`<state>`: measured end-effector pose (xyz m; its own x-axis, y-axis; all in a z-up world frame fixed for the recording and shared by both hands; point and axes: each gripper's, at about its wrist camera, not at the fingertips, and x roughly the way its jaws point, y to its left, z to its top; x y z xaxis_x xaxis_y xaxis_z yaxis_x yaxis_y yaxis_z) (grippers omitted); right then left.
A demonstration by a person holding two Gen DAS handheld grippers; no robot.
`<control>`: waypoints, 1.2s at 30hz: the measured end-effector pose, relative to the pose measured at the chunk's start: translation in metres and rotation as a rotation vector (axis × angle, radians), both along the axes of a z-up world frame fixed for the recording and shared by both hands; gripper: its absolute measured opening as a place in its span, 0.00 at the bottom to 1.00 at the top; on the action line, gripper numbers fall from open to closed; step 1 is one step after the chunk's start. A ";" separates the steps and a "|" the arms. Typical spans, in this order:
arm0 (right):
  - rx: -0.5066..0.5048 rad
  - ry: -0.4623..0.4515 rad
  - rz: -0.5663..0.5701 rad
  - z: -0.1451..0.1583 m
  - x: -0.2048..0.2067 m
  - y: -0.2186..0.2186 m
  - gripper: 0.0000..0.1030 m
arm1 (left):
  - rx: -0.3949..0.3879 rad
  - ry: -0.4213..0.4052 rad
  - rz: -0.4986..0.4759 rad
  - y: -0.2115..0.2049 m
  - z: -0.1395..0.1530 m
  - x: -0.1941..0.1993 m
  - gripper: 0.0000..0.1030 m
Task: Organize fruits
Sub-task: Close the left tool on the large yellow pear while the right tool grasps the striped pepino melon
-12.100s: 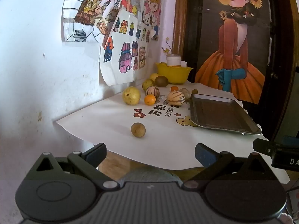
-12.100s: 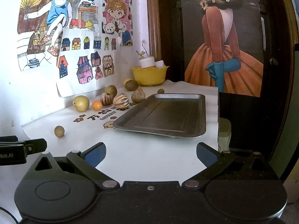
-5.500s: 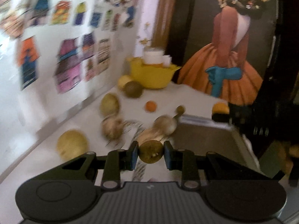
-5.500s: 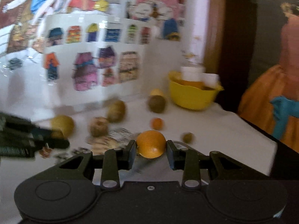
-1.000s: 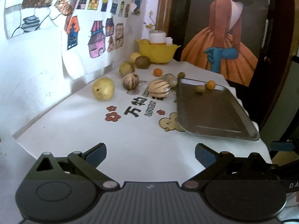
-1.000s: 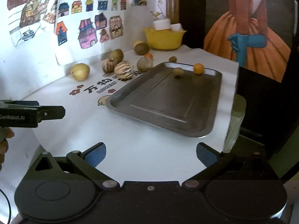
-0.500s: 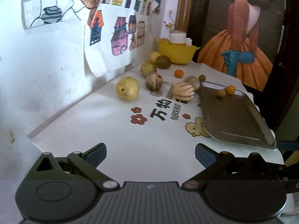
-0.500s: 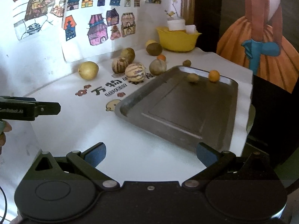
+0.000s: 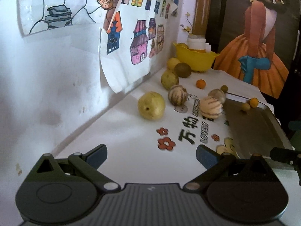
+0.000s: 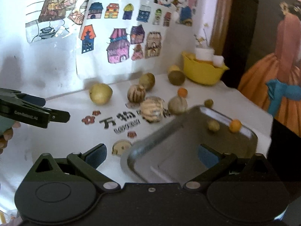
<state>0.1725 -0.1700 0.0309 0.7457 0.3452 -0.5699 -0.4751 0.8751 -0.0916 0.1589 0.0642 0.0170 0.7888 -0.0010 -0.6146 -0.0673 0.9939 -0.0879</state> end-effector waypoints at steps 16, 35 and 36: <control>-0.064 -0.081 0.069 -0.025 0.076 0.045 0.99 | 0.009 -0.007 -0.017 0.009 -0.012 0.071 1.00; -0.073 -0.010 0.101 -0.054 0.142 0.067 0.93 | 0.039 0.003 -0.015 0.007 -0.031 0.119 1.00; -0.080 -0.009 0.106 -0.054 0.144 0.068 0.92 | 0.037 0.004 -0.016 0.008 -0.032 0.120 1.00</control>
<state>0.3165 -0.1021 -0.0236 0.7123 0.3766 -0.5922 -0.5638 0.8096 -0.1633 0.2791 0.0719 -0.0146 0.7863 0.0093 -0.6178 -0.0520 0.9973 -0.0512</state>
